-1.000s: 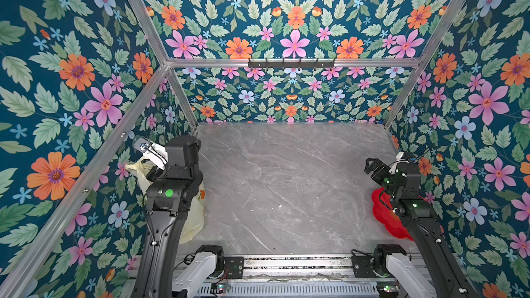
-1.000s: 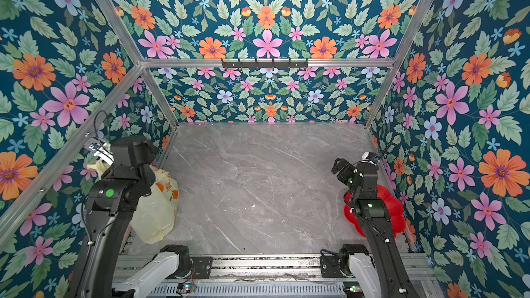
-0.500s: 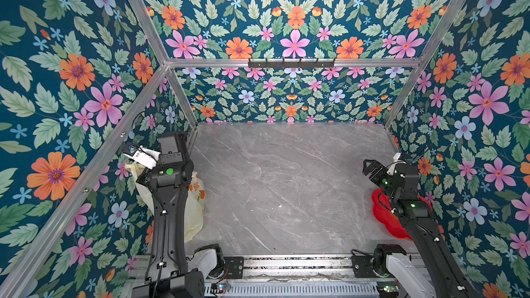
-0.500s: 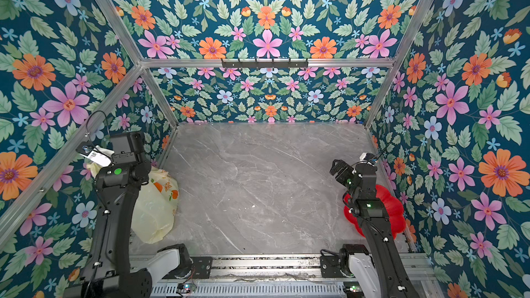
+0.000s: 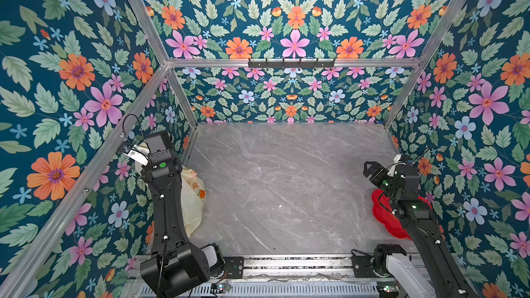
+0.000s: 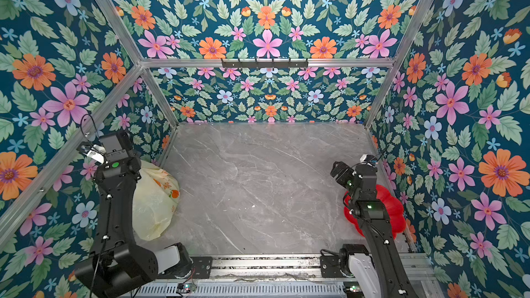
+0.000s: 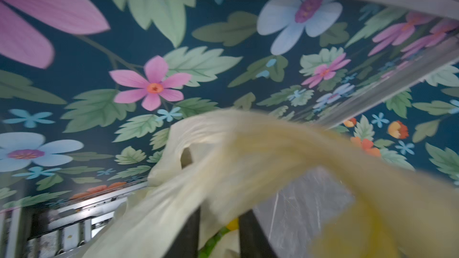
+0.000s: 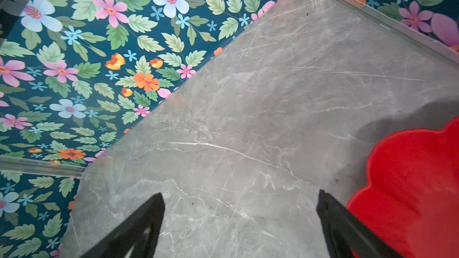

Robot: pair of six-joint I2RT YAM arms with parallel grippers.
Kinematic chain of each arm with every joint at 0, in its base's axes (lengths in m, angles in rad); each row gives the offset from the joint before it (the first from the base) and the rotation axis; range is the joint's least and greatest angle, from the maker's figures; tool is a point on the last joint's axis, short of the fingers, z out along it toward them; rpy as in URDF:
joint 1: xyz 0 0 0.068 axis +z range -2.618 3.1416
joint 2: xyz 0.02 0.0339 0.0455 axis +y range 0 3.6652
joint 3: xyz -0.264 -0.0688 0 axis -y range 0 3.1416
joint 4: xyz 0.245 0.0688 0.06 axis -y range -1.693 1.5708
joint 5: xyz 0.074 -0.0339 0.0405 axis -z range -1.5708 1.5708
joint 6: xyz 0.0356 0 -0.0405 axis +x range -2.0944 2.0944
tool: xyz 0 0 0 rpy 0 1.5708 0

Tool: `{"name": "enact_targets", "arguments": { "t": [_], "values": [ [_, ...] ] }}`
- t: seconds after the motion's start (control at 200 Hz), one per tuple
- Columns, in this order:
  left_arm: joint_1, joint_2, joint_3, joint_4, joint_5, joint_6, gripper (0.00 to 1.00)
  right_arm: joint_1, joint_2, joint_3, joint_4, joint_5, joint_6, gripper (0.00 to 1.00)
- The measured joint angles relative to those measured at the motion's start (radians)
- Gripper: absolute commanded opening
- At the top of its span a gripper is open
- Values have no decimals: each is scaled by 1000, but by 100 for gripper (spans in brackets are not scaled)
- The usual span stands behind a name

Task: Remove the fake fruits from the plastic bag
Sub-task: 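Raise the left gripper and grasp the yellow plastic bag's handles, then carry the bag by its handles to the table center with the left gripper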

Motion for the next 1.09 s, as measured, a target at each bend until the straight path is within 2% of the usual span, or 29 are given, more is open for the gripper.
{"name": "enact_targets", "arguments": {
  "t": [0.055, 0.13, 0.345, 0.67, 0.925, 1.095],
  "values": [
    [-18, -5, -11, 27, 45, 11, 0, 0, 0, 5, -17, 13, 3, 96],
    [-71, -11, -12, 54, 84, 21, 0, 0, 6, 11, -38, 29, 9, 96],
    [-355, 33, 53, 128, 168, 108, 0, 0, 26, 23, -59, 36, 46, 95],
    [-692, 187, 149, 246, 352, 210, 0, 0, 64, 58, -80, 28, 76, 94],
    [-922, 364, 295, 287, 491, 357, 0, 0, 94, 98, -118, -37, 109, 94],
    [-1022, 412, 314, 293, 512, 427, 0, 51, 113, 136, -127, -63, 125, 94]
  ]
}}
